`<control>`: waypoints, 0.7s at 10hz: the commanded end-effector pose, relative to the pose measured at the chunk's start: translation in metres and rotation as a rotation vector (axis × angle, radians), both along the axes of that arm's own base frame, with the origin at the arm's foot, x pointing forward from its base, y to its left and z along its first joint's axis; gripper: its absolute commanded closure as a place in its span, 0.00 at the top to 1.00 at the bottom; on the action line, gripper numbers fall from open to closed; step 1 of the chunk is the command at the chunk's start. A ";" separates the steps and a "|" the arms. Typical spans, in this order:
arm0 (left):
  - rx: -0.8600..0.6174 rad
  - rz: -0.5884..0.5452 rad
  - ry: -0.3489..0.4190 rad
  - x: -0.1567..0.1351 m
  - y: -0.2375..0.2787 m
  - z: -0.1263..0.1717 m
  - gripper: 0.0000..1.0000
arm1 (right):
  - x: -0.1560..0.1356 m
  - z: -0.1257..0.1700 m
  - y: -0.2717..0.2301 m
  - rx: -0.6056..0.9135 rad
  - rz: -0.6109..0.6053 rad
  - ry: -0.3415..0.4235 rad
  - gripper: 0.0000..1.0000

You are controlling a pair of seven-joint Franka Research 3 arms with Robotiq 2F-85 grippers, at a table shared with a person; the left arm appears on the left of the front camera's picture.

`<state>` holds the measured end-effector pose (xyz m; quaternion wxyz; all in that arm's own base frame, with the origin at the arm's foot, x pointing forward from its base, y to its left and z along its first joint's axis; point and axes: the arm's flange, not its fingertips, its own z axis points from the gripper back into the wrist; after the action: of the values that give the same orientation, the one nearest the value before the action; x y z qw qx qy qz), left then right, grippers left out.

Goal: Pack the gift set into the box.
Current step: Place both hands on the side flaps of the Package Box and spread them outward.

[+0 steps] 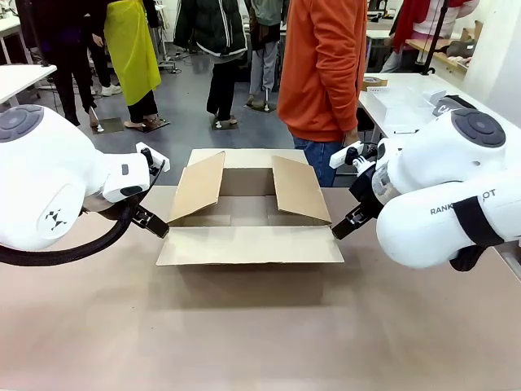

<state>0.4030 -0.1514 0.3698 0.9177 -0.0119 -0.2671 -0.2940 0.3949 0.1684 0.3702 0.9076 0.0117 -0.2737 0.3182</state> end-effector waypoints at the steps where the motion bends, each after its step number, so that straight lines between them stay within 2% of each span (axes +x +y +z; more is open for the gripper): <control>1: 0.000 0.000 -0.002 0.000 0.000 0.000 1.00 | 0.000 0.000 0.000 0.001 0.000 0.000 1.00; 7: 0.000 0.000 -0.002 0.000 0.000 0.000 1.00 | 0.000 0.000 0.000 0.001 0.000 0.000 1.00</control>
<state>0.4030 -0.1515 0.3697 0.9176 -0.0119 -0.2671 -0.2941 0.3949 0.1684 0.3702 0.9076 0.0116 -0.2736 0.3182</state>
